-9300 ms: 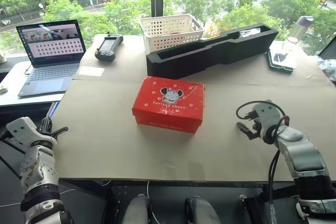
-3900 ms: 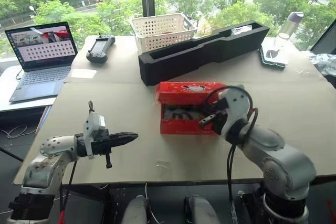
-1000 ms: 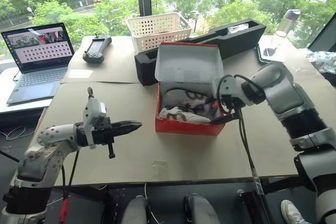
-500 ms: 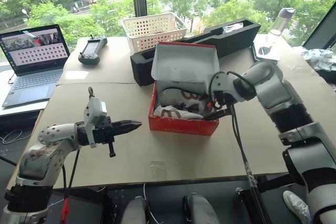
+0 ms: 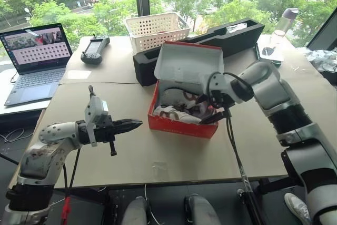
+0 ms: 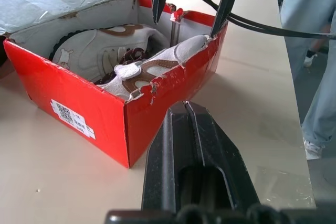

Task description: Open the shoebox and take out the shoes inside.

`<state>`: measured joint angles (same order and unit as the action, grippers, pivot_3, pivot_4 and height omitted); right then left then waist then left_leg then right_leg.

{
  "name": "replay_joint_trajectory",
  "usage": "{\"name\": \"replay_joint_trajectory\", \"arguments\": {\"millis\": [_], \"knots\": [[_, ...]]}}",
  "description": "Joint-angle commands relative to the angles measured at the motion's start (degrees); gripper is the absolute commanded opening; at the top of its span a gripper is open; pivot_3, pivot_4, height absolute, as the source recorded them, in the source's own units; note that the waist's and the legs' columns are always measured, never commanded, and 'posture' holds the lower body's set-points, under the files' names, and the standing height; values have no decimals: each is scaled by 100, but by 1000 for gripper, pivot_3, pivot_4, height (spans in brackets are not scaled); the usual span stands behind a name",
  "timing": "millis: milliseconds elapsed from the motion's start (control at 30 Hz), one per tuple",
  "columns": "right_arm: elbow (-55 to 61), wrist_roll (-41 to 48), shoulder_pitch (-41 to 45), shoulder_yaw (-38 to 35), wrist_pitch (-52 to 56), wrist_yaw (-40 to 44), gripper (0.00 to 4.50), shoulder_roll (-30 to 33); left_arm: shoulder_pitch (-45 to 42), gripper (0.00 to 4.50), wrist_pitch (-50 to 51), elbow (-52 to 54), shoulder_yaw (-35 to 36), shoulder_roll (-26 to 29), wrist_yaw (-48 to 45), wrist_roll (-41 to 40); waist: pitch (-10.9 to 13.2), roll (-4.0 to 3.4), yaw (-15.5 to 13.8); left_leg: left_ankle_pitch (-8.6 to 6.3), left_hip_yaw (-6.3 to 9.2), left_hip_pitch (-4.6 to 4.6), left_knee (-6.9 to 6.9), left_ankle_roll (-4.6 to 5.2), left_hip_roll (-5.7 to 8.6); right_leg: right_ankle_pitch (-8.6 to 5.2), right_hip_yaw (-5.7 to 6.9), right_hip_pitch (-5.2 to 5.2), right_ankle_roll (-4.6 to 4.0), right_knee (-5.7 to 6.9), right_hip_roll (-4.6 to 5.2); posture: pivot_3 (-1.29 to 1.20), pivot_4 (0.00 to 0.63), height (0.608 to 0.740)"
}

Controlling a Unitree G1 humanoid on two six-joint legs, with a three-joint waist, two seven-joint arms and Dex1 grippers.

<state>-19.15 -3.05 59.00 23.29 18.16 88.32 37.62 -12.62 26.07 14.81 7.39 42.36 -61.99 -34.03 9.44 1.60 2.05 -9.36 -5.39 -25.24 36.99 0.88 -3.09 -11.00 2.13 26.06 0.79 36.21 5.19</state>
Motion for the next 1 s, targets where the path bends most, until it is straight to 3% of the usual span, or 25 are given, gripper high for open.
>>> {"name": "replay_joint_trajectory", "arguments": {"millis": [33,67,167,533,1000], "knots": [[155,85,-140,-6,52,-34,4449,-116,-115,0,-75,47,2,-27,26,-7,0,0,1,0,0,0,0,0,0,0,0,-1,0,0,0,0,150,733],[149,72,-165,11,79,-38,4449,-131,-123,0,-72,44,-1,-32,32,-4,0,0,6,0,0,0,0,0,0,0,0,-1,0,0,0,0,150,733],[102,-11,-340,75,89,-148,3723,-185,-153,0,-76,28,-24,-57,48,10,-1,0,26,0,1,2,0,0,-1,0,0,-3,0,1,-2,0,150,733],[-153,-184,-482,114,152,-217,74,-224,-234,0,-84,-30,-64,-96,96,40,-2,1,60,-27,3,90,-10,-45,-19,-18,0,-80,-31,-4,-15,0,150,733],[37,-17,-231,-228,422,-154,74,-246,-237,0,-124,-81,-111,-126,104,113,-2,1,53,-36,2,95,-14,-59,-84,-31,3,-75,-69,-1,-83,0,150,733]]}}
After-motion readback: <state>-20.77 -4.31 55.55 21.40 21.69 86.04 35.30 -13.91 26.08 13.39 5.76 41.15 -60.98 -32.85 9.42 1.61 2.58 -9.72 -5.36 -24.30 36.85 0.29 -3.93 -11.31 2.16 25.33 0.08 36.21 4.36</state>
